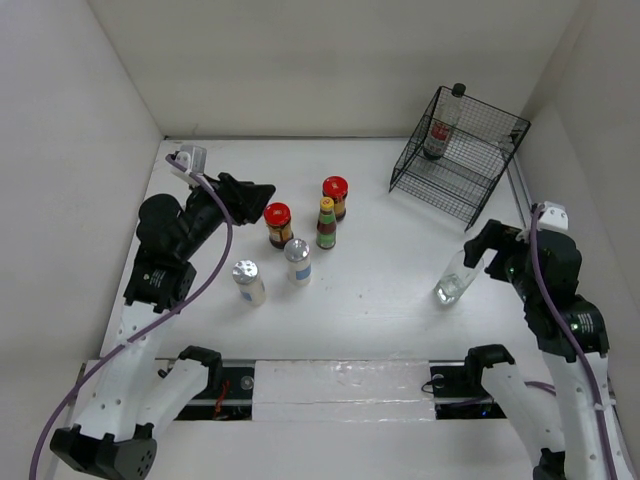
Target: Organize the condiment bottles
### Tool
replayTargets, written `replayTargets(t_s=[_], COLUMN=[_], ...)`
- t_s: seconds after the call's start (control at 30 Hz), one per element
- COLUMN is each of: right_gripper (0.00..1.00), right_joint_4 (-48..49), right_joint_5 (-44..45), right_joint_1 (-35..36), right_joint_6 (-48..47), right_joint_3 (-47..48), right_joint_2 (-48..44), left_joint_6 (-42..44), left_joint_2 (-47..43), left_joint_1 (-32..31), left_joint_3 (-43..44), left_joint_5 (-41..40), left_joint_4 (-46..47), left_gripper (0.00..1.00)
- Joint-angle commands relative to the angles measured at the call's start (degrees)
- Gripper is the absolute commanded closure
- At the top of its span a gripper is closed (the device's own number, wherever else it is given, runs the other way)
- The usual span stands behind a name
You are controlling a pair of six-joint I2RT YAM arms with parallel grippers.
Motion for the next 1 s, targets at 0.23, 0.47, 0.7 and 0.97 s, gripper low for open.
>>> replayTargets(t_s=[0.23, 0.47, 0.7, 0.97], right_gripper=[0.12, 0.19, 0.37, 0.67], right_joint_4=[7.75, 12.33, 13.56, 14.79], right_joint_5=[-5.10, -3.08, -1.32, 0.00], right_joint_1=[0.51, 0.51, 0.51, 0.51], right_joint_6=[-0.15, -2.00, -3.05, -3.05], right_joint_3=[-4.75, -5.46, -5.99, -6.60], right_joint_2=[1.66, 4.20, 4.21, 4.21], left_joint_6=[-0.19, -0.19, -0.19, -0.19], left_joint_2=[-0.75, -0.23, 0.29, 0.30], left_joint_1=[-0.40, -0.40, -0.40, -0.40], left_joint_3=[-0.53, -1.05, -1.06, -1.06], left_joint_5=[0.55, 1.07, 1.07, 1.07], left_joint_4=[2.19, 2.72, 2.72, 2.72], left_gripper=[0.44, 0.44, 0.43, 0.43])
